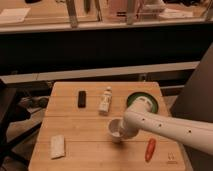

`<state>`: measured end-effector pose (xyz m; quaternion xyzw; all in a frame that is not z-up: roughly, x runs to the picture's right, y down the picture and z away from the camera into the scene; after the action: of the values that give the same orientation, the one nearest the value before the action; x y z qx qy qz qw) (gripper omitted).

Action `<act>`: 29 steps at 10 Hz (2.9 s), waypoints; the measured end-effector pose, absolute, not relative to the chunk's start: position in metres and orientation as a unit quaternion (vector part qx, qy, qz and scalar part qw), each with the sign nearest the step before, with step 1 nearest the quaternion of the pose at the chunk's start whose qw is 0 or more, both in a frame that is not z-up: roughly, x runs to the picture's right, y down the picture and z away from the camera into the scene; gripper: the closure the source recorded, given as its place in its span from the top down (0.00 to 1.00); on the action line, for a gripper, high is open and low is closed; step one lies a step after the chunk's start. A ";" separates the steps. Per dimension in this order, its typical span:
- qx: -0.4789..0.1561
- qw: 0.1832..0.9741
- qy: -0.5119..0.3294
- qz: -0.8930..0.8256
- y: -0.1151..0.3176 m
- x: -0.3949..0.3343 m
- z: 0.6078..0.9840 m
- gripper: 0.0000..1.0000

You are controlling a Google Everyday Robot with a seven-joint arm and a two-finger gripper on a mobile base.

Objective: Place the ceramic cup in the ceramic bowl

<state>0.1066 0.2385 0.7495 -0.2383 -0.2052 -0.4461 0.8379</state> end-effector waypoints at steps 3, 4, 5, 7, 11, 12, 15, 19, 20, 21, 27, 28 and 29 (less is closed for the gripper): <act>-0.238 0.839 -0.206 -0.444 0.231 0.121 0.747 0.01; -0.238 0.838 -0.206 -0.445 0.230 0.122 0.747 0.01; -0.238 0.838 -0.208 -0.445 0.230 0.125 0.747 0.01; -0.236 0.840 -0.209 -0.441 0.222 0.135 0.743 0.01; -0.236 0.842 -0.210 -0.437 0.213 0.148 0.738 0.01; -0.236 0.843 -0.210 -0.435 0.207 0.156 0.738 0.01; -0.237 0.844 -0.212 -0.431 0.199 0.163 0.737 0.01; -0.236 0.847 -0.211 -0.426 0.174 0.171 0.745 0.01; -0.237 0.847 -0.211 -0.427 0.172 0.171 0.746 0.01; -0.237 0.846 -0.212 -0.429 0.170 0.170 0.745 0.01; -0.240 0.847 -0.209 -0.426 0.158 0.180 0.749 0.01; -0.240 0.848 -0.208 -0.425 0.153 0.181 0.752 0.01; -0.240 0.849 -0.207 -0.423 0.145 0.187 0.759 0.01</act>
<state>0.1868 0.1452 0.7593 -0.2400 -0.2066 -0.4232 0.8489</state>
